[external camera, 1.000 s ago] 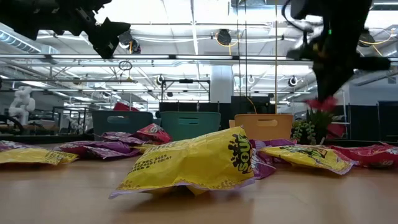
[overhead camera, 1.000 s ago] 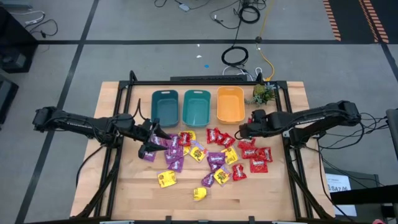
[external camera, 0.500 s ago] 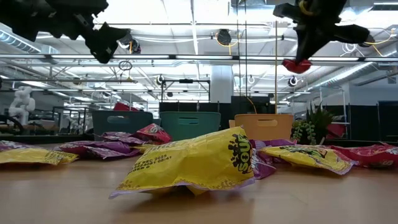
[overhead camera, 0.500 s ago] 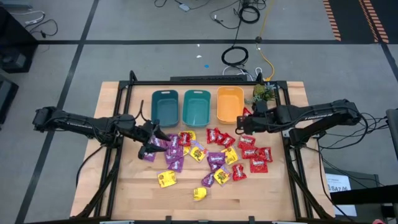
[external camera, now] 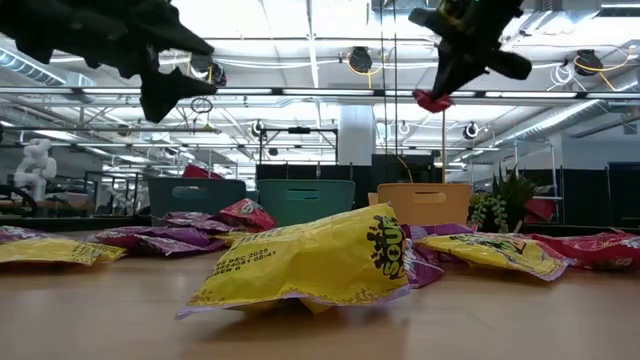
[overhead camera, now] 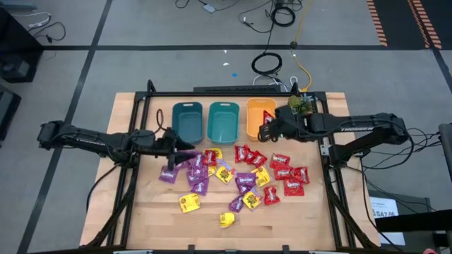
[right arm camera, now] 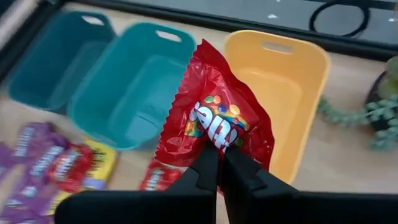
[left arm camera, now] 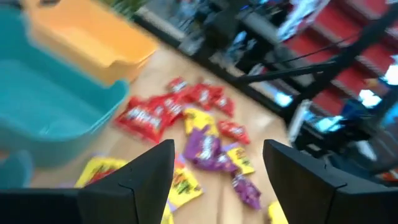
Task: Sort candy
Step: Put the red candy into the yellow bin
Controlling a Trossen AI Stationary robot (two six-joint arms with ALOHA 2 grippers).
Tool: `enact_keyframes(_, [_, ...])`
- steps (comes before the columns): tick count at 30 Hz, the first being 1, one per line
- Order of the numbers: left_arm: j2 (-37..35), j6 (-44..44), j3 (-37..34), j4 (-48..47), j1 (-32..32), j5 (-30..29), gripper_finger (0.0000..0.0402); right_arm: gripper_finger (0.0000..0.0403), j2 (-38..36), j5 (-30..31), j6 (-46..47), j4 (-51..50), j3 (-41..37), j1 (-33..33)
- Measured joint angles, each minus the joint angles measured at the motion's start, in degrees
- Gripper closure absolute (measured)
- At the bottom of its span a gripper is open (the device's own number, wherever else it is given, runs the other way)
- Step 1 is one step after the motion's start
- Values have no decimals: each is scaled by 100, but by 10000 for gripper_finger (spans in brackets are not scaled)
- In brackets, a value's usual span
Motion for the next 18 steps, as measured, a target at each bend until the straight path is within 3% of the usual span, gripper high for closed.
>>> enact_keyframes(7, [619,-315,856,-1486,-239,-1118,146,402,16,-991,-1656,293,0,-1131])
enact_keyframes(12, [1019,-1451,1434,-2884,-257,-2069,146,403,105,-1552,-2438,583,0,-1790])
enact_keyframes(18, [1174,-2758,1501,-3649,-263,-2464,146,403,484,-2133,-2984,749,0,-2298])
